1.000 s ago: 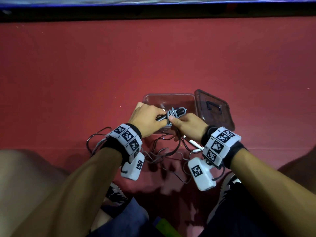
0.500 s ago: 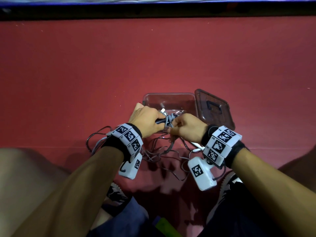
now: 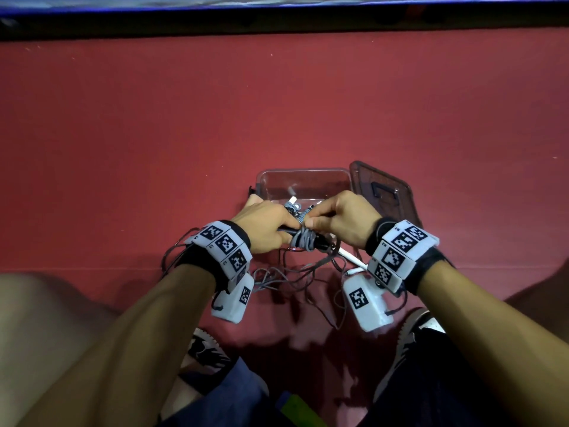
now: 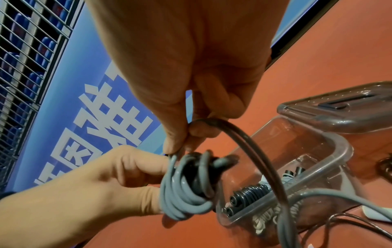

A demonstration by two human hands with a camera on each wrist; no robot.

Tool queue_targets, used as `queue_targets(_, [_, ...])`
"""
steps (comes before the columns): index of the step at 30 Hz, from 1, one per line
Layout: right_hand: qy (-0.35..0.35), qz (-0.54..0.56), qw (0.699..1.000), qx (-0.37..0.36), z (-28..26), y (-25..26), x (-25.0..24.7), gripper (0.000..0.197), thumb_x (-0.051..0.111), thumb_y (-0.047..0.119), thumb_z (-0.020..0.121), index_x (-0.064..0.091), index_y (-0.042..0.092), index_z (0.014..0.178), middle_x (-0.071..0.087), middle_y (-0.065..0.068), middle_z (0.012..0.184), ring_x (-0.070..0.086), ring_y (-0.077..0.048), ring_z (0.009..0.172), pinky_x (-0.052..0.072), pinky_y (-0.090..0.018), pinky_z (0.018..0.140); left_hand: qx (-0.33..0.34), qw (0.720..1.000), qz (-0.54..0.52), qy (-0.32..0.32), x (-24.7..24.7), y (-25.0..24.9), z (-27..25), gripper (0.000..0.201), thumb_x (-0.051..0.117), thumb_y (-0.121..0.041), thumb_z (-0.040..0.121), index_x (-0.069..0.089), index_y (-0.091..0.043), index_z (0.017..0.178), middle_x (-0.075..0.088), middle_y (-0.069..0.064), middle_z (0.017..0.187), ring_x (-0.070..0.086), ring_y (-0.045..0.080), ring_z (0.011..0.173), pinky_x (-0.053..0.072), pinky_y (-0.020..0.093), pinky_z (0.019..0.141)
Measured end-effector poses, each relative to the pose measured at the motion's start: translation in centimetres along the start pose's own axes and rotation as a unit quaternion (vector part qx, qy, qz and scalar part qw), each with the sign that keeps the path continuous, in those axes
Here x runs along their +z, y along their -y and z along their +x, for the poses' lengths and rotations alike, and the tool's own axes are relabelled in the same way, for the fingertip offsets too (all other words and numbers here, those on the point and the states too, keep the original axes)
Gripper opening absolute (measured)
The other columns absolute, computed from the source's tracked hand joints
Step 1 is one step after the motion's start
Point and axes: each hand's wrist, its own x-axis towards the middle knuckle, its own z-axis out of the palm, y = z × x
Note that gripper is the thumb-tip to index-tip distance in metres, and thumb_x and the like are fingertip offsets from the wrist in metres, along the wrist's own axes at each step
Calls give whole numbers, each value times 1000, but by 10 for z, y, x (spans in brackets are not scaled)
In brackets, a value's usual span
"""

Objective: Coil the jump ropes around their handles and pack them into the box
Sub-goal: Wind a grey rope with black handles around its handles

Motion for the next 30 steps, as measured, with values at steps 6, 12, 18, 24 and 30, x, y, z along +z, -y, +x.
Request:
queue_targets(6, [-27,30,999,-26,0,1,-3,3,79,34,83,81,32,85,76,11,80,68,3,75,49,-7,68,-27,994,-109,-8,-7,-1,-3,23,65,-22,97,76,-36,112,59,-16,64,53,14,91,22,36,112])
queue_targets(12, [-36,173,984,-26,-1,-1,-8,19,79,33,82,77,19,70,72,0,64,61,-8,57,53,-27,59,6,958,-288,4,-6,9,-2,29,73,-16,92,76,-29,117,76,-13,107,67,9,106,48,45,108])
queue_targets(18, [-12,264,964,-18,-5,1,-8,28,63,27,97,71,10,76,61,4,58,51,-7,53,43,-20,57,34,921,-386,-38,-6,9,-3,37,70,-2,92,73,-26,119,74,-17,114,64,2,116,44,33,112])
queue_targets(24, [-5,285,959,2,-7,4,-4,22,52,4,101,70,10,89,66,0,70,49,-6,49,43,-19,45,27,883,-463,-74,-7,1,-3,38,68,1,90,69,-25,117,76,-16,96,68,-2,91,50,15,84])
queue_targets(30, [46,275,960,30,-13,10,6,22,46,12,105,64,10,94,70,-5,88,62,-1,59,45,-16,43,15,856,-505,-107,-13,-5,-7,19,61,-6,97,72,-6,113,76,20,97,73,23,85,61,35,81])
